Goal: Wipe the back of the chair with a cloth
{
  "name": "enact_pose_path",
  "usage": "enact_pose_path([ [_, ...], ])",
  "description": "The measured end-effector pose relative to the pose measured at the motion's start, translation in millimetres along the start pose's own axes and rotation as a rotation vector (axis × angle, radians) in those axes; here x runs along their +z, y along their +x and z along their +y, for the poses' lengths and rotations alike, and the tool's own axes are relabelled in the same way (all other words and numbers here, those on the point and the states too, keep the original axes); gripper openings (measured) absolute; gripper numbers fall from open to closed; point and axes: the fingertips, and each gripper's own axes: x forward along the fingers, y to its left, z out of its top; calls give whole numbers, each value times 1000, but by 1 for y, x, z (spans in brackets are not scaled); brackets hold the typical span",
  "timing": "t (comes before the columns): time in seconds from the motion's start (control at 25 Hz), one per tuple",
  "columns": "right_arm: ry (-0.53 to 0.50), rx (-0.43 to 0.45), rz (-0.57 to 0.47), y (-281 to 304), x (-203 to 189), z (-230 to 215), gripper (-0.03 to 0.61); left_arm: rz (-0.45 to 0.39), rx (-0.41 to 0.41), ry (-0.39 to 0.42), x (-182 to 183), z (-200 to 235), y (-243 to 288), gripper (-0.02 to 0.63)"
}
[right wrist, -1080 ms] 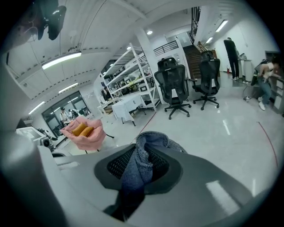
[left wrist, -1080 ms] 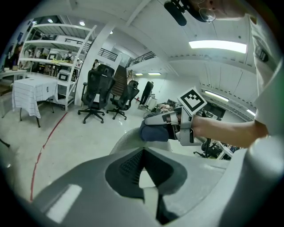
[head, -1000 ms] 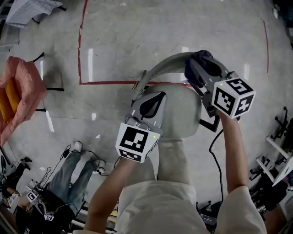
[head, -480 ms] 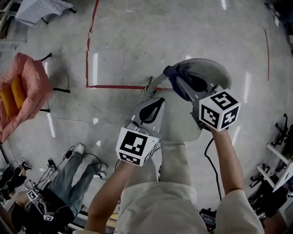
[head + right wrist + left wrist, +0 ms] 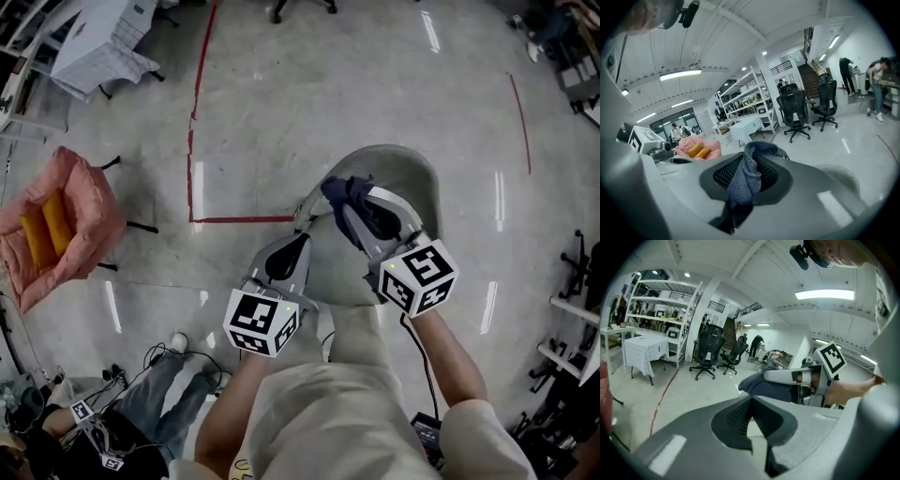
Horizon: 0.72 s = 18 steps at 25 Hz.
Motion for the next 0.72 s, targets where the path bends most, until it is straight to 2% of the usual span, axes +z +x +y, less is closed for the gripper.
enact_pose_path([
  [0.12, 2, -24, -27, -34, 8, 32, 75, 3, -10, 9, 12, -20, -25, 1],
  [0.28, -12, -66, -121, -74, 35, 61, 74, -4, -44, 19, 33, -37, -44, 1],
  [0.56, -64, -94, -214, -147, 61, 97, 75, -26, -111, 121, 55, -88, -73, 1],
  [0.72, -57, -75, -243, -172, 60, 106, 74, -29, -173, 83, 60, -115, -81, 1],
])
